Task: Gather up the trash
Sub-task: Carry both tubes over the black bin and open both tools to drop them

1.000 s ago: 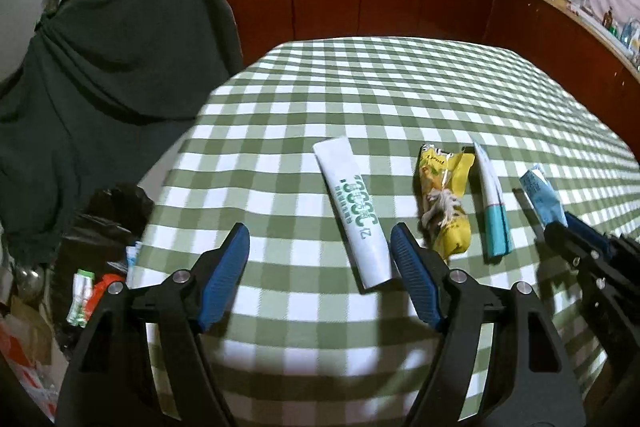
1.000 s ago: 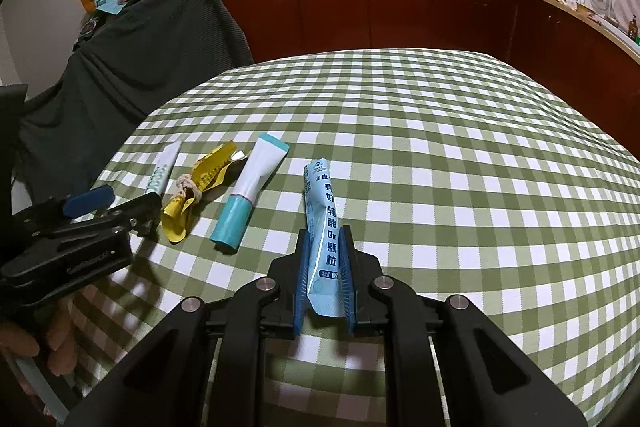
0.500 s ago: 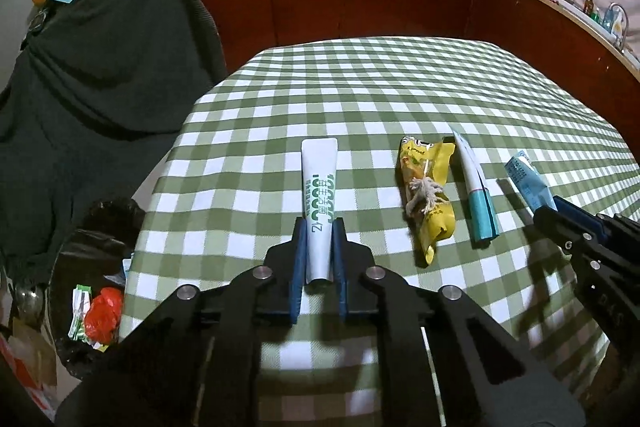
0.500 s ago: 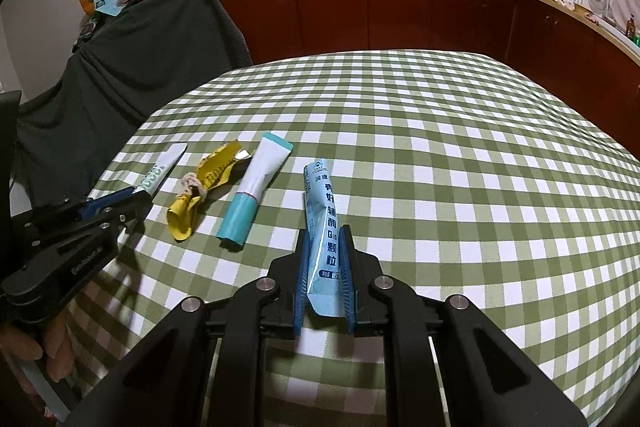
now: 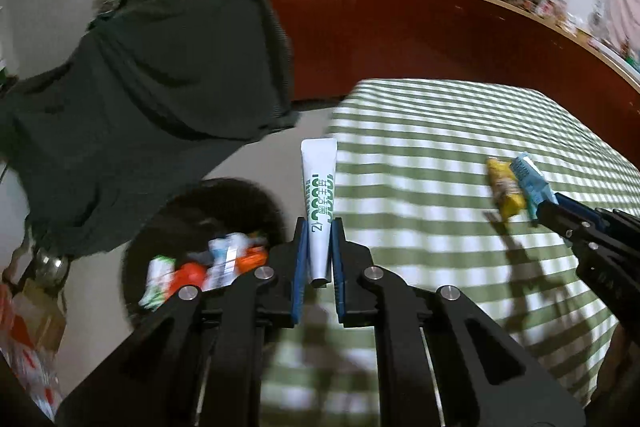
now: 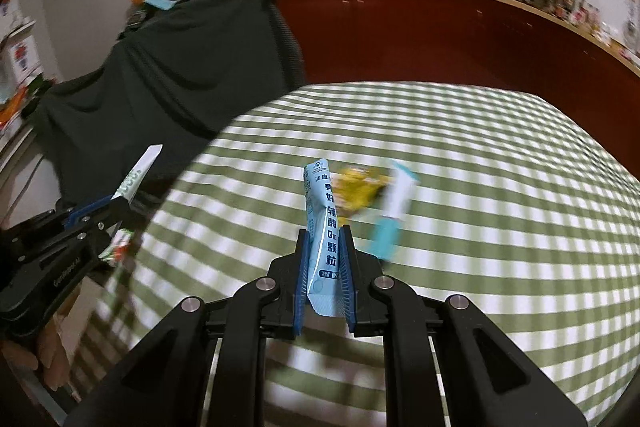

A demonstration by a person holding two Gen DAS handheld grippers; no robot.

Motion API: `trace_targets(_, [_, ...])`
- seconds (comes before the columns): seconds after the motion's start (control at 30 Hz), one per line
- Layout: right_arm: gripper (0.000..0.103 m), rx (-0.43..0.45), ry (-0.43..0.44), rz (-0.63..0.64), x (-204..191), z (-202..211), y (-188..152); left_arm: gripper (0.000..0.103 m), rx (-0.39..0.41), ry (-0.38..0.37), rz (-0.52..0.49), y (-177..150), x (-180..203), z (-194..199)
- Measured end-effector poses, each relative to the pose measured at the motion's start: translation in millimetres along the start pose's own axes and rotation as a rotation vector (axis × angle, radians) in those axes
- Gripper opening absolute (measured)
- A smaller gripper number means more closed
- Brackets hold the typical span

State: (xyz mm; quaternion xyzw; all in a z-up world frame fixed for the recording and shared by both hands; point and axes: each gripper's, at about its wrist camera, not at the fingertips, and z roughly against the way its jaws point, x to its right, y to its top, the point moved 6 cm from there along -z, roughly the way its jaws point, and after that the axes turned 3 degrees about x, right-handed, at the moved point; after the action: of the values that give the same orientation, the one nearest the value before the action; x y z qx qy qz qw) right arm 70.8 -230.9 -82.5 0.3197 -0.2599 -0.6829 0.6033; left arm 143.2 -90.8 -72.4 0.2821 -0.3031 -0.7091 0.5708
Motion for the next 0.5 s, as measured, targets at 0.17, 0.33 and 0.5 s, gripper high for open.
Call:
trace_targets(0.17, [0.016,0.014,0.088,0.058,-57,-6,9,0.012,-0.001,0.098,0.061,-11,-60,11])
trace_targets(0.33, [0.016,0.021,0.155,0.130,-116,-18,15,0.012,-0.015,0.166,0.116,-21,-107,13])
trace_targets(0.5, [0.016,0.005,0.192,0.174,-155,-32,18,0.012,-0.028,0.209,0.145,-29,-141,6])
